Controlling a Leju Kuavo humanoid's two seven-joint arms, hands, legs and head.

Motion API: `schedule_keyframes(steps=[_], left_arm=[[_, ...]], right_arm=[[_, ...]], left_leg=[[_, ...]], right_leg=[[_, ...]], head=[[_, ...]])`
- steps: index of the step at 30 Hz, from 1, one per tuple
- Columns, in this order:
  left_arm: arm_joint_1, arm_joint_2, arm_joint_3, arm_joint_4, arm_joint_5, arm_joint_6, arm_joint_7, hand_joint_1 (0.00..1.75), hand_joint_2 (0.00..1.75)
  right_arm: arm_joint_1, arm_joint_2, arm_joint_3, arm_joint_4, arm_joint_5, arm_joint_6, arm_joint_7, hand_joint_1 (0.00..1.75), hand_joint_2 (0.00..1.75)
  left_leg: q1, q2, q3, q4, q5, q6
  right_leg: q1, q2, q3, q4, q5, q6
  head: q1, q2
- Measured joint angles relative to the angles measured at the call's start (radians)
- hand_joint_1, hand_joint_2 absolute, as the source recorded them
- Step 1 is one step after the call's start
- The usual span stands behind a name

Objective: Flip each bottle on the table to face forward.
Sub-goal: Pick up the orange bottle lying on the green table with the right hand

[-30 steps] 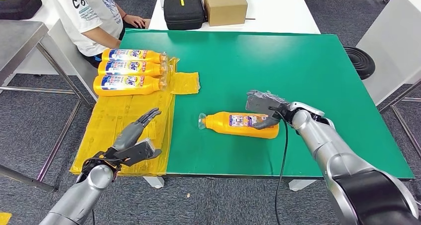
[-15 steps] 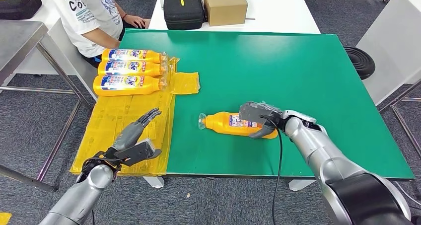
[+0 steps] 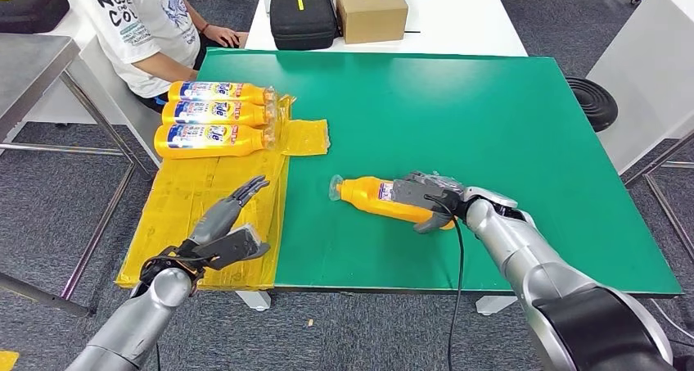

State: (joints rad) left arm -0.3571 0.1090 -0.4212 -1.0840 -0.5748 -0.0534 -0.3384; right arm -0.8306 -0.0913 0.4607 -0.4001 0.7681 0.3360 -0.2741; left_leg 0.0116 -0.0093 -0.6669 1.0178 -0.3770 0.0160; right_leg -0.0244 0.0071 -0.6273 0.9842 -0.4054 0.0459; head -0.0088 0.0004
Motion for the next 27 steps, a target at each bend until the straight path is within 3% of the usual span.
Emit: schedule_keyframes(steps=[5, 6, 10, 11, 27], left_arm=[[-0.002, -0.003, 0.0, 0.001, 0.0, 0.0, 0.001, 0.0, 1.75], [-0.002, -0.004, 0.0, 0.001, 0.0, 0.0, 0.001, 0.0, 1.75], [-0.003, -0.006, 0.0, 0.001, 0.0, 0.0, 0.001, 0.0, 1.75], [-0.003, -0.006, 0.0, 0.001, 0.0, 0.0, 0.001, 0.0, 1.75], [-0.003, -0.007, 0.0, 0.001, 0.0, -0.003, 0.001, 0.0, 1.75]], right_arm=[[-0.002, 0.001, 0.0, 0.006, 0.0, -0.001, 0.003, 0.01, 1.75], [-0.002, 0.001, 0.0, 0.007, 0.0, -0.001, 0.003, 0.09, 1.75], [-0.002, 0.001, 0.001, 0.009, 0.0, -0.001, 0.003, 1.62, 1.75], [-0.002, 0.001, 0.001, 0.009, 0.0, -0.001, 0.003, 1.7, 1.75], [0.004, -0.006, 0.002, 0.014, -0.001, -0.01, -0.038, 1.75, 1.75]], left_leg=[[0.0, 0.0, 0.001, 0.0, 0.0, 0.0], [0.0, 0.0, 0.001, 0.0, 0.0, 0.0], [0.0, 0.0, 0.001, 0.0, 0.0, 0.0], [0.0, 0.0, 0.001, 0.0, 0.0, 0.0], [0.0, 0.0, 0.001, 0.0, 0.0, 0.0]], right_leg=[[0.0, 0.0, 0.0, 0.0, 0.0, 0.0], [0.0, 0.0, 0.001, 0.0, 0.0, 0.0], [0.0, 0.0, 0.001, 0.0, 0.0, 0.0], [0.0, 0.0, 0.001, 0.0, 0.0, 0.0], [0.0, 0.0, 0.001, 0.0, 0.0, 0.0]], head=[[0.0, 0.0], [0.0, 0.0], [0.0, 0.0], [0.0, 0.0], [0.0, 0.0]])
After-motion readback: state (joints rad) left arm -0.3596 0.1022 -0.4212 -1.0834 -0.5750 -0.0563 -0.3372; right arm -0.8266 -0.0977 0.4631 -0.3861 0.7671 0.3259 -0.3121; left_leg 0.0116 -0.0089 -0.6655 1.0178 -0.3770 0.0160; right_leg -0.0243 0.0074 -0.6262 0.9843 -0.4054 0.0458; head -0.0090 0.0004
